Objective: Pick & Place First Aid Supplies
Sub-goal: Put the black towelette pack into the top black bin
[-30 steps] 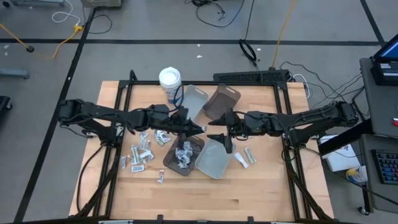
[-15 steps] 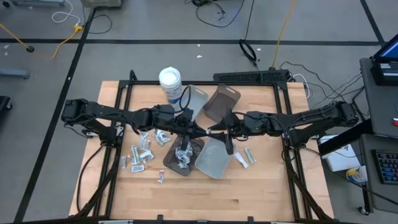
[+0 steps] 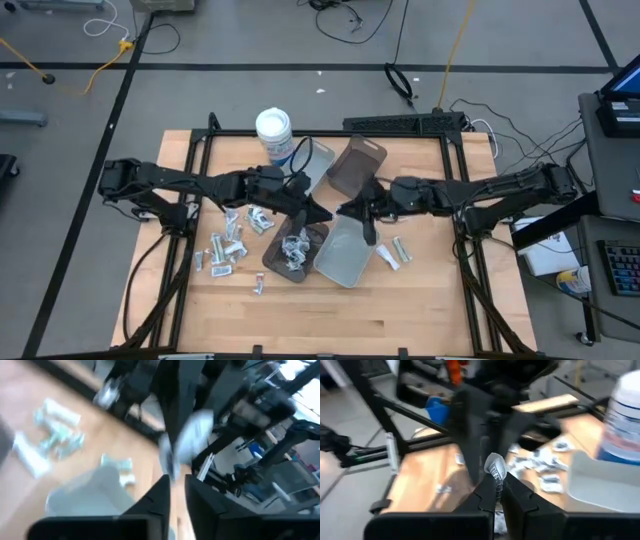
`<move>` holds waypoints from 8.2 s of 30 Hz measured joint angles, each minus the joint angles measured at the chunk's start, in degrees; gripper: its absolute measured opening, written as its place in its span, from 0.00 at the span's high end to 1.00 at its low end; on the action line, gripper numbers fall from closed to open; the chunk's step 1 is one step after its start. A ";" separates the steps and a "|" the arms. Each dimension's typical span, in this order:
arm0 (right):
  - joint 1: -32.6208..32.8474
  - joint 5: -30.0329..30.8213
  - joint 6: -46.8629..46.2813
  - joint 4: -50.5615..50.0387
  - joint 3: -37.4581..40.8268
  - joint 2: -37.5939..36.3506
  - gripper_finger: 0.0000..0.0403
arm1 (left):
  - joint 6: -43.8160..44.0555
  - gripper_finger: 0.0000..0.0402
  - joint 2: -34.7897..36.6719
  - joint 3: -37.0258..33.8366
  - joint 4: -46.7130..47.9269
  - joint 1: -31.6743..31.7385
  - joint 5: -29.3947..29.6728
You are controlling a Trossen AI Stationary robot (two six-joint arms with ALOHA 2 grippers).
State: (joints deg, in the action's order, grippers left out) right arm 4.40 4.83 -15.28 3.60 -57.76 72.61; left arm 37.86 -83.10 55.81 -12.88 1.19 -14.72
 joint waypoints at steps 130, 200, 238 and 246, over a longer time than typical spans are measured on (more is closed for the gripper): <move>-15.91 -18.48 9.98 -8.11 -10.36 15.03 0.36 | -46.99 0.62 -7.76 -3.05 63.64 9.23 13.52; -14.79 -18.56 11.32 -2.06 -10.41 15.05 0.48 | -28.71 1.00 6.15 -3.02 15.14 7.05 9.30; -30.66 -18.26 11.56 -31.93 -18.21 18.19 1.00 | -7.16 0.69 6.44 -2.97 19.96 7.89 2.50; -34.60 -17.89 13.64 -39.98 -22.49 26.76 1.00 | -6.41 0.69 6.44 -2.97 19.10 7.70 1.22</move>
State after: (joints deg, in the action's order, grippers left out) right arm -30.20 -13.05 -1.64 -36.38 -80.25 99.36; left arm 31.45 -76.66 52.84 6.22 8.88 -13.51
